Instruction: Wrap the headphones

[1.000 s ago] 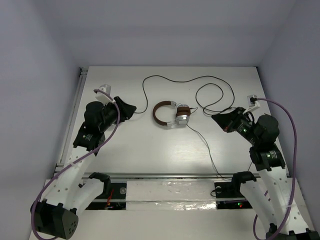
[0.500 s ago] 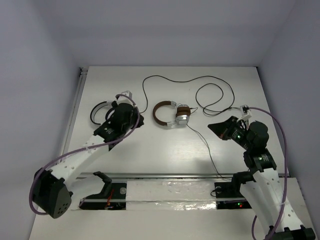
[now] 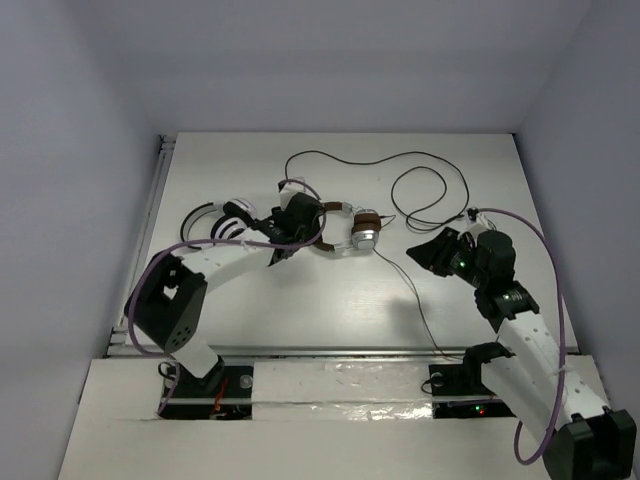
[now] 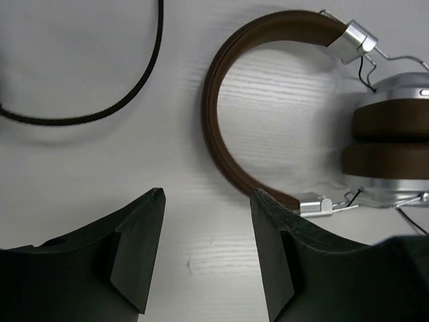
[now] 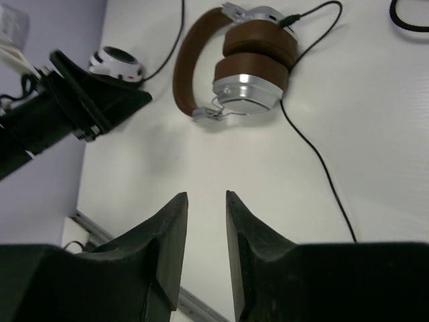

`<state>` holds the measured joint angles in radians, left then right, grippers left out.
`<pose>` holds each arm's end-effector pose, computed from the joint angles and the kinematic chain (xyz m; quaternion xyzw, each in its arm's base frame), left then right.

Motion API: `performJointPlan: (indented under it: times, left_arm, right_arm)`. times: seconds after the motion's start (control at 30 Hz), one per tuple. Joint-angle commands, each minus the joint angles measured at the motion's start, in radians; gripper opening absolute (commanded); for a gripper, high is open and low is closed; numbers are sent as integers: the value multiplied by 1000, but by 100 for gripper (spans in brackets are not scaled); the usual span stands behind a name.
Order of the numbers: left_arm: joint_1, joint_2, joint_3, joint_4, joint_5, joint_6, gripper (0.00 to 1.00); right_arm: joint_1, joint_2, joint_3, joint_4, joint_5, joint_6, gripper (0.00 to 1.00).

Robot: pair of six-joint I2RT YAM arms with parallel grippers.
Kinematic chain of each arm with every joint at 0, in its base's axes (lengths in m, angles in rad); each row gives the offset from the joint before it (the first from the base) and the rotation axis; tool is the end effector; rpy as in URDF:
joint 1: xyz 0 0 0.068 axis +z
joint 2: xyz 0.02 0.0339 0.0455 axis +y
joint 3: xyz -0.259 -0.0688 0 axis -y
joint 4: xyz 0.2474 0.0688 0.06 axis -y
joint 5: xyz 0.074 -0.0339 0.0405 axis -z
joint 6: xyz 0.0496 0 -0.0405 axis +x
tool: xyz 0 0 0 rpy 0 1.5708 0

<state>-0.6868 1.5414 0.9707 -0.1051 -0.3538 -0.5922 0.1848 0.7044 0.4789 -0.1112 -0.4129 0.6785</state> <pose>0.2792 -0.2068 0.2138 -0.0341 0.8901 -0.1269 0.4365 0.1830 0.0545 0.2449 0.0800 0.8031 0.3888 0.4444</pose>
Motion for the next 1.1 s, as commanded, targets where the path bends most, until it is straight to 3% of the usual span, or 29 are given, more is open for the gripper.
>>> performJointPlan:
  times: [0.0, 0.23, 0.73, 0.83, 0.87, 0.93, 1.07]
  left_arm:
    - [10, 64, 108, 48, -34, 40, 51]
    - [72, 259, 236, 51, 19, 78, 50]
    - [81, 454, 365, 41, 99, 108, 40]
    - [81, 471, 359, 42, 105, 111, 34]
    - [81, 471, 352, 47, 108, 111, 18]
    - [81, 461, 342, 48, 108, 106, 2]
    - [81, 355, 309, 36, 108, 114, 0]
  right_arm:
    - [37, 53, 50, 54, 88, -46, 36]
    - [85, 81, 18, 100, 106, -36, 38]
    - [131, 138, 6, 176, 123, -22, 39]
    - [131, 138, -2, 185, 126, -16, 39]
    - [131, 138, -5, 188, 128, -14, 39]
    - [131, 138, -10, 189, 129, -11, 39]
    - [131, 127, -22, 180, 146, -10, 39]
